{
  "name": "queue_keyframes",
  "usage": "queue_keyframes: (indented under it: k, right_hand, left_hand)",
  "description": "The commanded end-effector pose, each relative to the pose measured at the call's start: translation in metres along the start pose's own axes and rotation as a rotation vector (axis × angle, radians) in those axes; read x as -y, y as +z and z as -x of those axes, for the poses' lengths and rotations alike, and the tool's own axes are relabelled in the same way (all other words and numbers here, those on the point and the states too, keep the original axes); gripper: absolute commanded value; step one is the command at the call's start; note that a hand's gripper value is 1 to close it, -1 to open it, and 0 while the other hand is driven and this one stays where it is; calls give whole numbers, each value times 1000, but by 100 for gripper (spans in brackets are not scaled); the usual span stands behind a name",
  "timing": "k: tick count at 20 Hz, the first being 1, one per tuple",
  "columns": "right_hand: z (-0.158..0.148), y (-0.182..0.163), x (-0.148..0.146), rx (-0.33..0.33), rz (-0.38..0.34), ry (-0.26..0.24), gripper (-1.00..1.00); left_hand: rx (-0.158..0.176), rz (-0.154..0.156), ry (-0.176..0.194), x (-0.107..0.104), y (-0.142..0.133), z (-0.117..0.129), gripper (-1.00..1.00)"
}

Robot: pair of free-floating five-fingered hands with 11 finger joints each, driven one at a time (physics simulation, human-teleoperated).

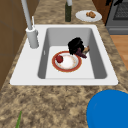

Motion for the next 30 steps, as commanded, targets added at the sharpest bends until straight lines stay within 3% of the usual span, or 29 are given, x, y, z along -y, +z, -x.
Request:
queue_keyframes:
  k: [1,5,7,12,15,17,21,24,28,29,30]
  right_hand:
    - [0,0,0,0,0,0,0]
    - [0,0,0,0,0,0,0]
    - [0,0,0,0,0,0,0]
    - [0,0,0,0,0,0,0]
    - [0,0,0,0,0,0,0]
    - [0,0,0,0,0,0,0]
    - [0,0,0,0,0,0,0]
    - [0,0,0,0,0,0,0]
    - [0,0,0,0,0,0,0]
    - [0,0,0,0,0,0,0]
    - [0,0,0,0,0,0,0]
  left_hand:
    - [46,50,-41,1,-5,21,100]
    - [84,36,-74,25,-9,30,100]
    - [81,18,-83,39,-5,38,100]
    - [78,23,-85,58,-8,69,100]
    - [47,60,15,46,-12,77,100]
    - [41,87,62,36,-15,75,100]
    - [40,92,70,22,-19,79,100]
    - [46,63,74,25,-20,90,100]
    - [54,49,22,35,-18,87,100]
    - [55,49,22,36,-17,86,100]
    - [47,59,47,35,-18,86,100]
